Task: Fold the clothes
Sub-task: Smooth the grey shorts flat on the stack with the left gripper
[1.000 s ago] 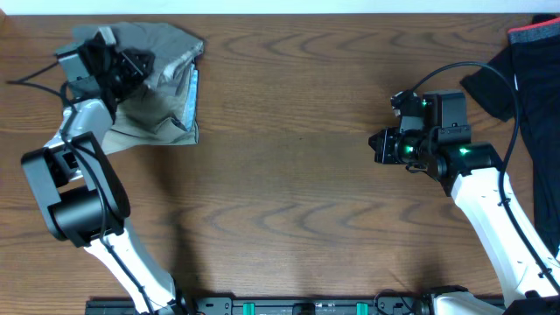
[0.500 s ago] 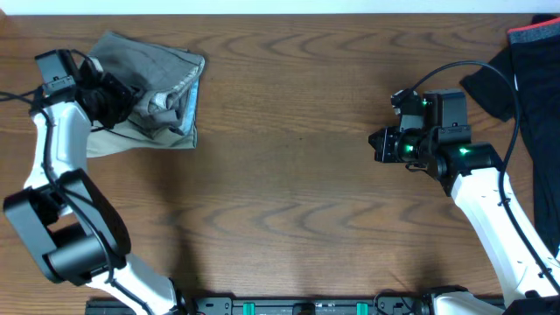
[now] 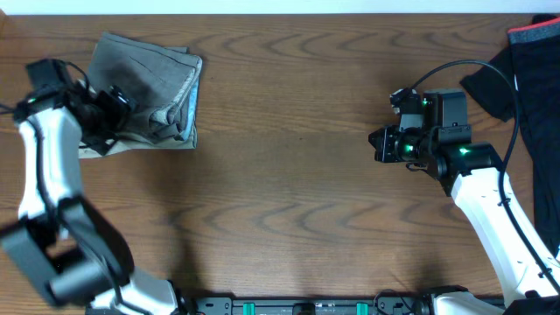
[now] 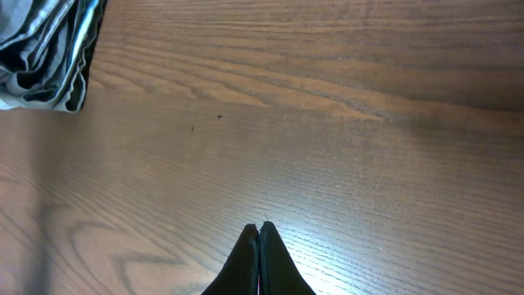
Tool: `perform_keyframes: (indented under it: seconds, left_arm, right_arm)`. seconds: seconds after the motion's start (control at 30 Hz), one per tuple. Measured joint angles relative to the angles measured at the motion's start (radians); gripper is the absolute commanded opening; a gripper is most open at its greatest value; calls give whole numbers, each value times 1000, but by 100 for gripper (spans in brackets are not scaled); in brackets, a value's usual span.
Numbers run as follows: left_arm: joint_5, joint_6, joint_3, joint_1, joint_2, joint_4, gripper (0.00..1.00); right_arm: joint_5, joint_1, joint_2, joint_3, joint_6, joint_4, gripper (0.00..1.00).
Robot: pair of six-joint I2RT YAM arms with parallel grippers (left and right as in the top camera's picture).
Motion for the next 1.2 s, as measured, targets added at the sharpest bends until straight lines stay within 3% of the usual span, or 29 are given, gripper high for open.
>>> perform_keyframes:
  seconds: [0.1, 0.17, 0.37, 0.73, 1.0, 1.1, 1.2]
  left_arm:
    - [-5, 63, 1, -14, -140, 26, 29]
    - [-8, 107, 6, -34, -201, 48, 6]
    - [-85, 213, 15, -108, -158, 100, 6]
    - [-110, 313, 4, -115, 252, 46, 6]
    - [-68, 345, 3, -116, 240, 17, 6]
    - [-39, 352, -2, -119, 161, -1, 17]
    - [-17, 367, -3, -130, -1, -16, 45]
  right_arm:
    - [0, 0, 0, 0, -11, 22, 2]
    - [0, 0, 0, 0, -14, 41, 2]
    - [0, 0, 0, 0, -17, 62, 3]
    - [0, 0, 0, 0, -17, 24, 2]
    - [0, 0, 0, 0, -17, 18, 2]
    - [1, 0, 0, 0, -17, 18, 3]
    - [14, 0, 0, 0, -17, 36, 5]
